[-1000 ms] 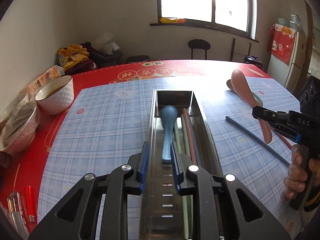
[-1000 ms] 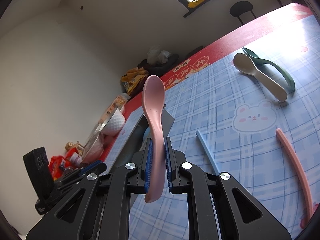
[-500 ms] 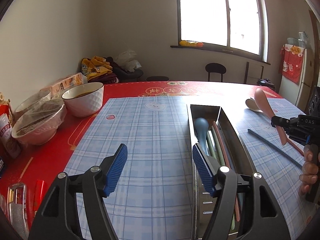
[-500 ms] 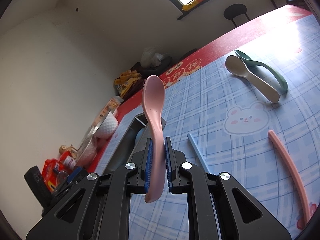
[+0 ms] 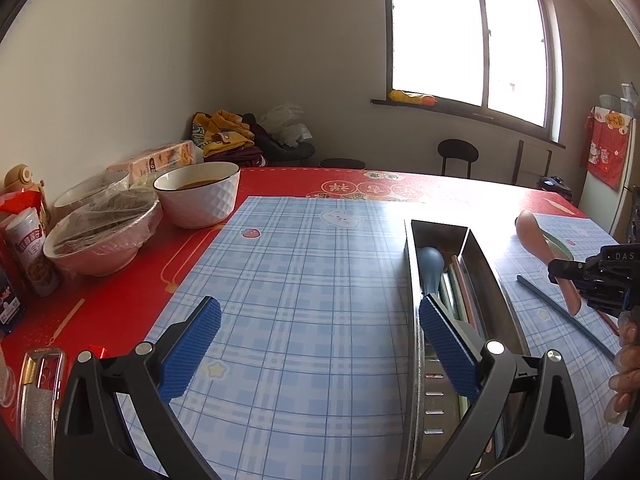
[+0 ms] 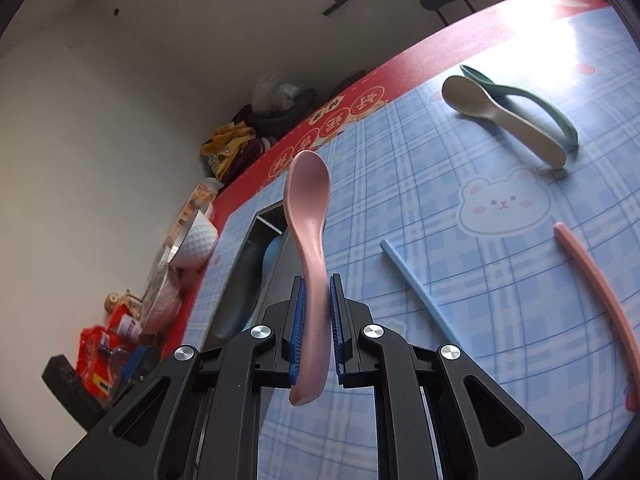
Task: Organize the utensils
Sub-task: 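Lower the pink spoon into the steel caddy and open the right tool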
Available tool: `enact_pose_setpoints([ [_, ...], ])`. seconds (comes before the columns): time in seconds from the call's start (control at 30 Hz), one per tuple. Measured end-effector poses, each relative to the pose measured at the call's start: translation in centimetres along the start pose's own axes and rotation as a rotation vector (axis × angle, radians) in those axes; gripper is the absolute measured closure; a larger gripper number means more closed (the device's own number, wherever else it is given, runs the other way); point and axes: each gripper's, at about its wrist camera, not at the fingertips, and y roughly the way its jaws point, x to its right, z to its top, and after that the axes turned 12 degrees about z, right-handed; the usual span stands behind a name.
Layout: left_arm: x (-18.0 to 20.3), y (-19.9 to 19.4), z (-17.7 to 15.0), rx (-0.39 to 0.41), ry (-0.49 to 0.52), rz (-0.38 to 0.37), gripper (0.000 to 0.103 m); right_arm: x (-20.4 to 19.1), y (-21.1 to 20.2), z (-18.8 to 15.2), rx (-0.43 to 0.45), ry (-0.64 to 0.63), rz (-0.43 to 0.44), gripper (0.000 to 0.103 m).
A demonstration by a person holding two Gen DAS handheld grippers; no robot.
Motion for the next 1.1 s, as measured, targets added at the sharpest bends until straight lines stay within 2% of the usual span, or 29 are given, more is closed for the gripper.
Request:
enact_pose_setpoints([
  [0.2,-0.8,0.7,0.0,-0.032,-0.040,-0.008,0.006,-3.8,4.0,-1.0,-0.039,0.066,0.062,0.091],
  [0.3,-1.5,1.1,0.0,-0.051,-0.074,-0.015,0.006,-4.8,6.3,-1.3,-0.059,0.103,0.057,0.091],
  [0.6,-1.9,1.3,-0.2,-0.066,-0.098,-0.024,0.006,-5.8,10.7,-1.5,-0.079,0.110,-0.094,0.091],
  [0.87,-1.8,1.2,-0.2,-0.068,-0.097,-0.024,0.006,-5.8,11.7,-1.4,-0.096,0.109,-0.148,0.091],
  [1.1,-1.8,1.1,-0.2,-0.070,-0.101,-0.025,0.006,-6.9,12.9,-1.2,-0.130,0.025,-0.213,0.090],
])
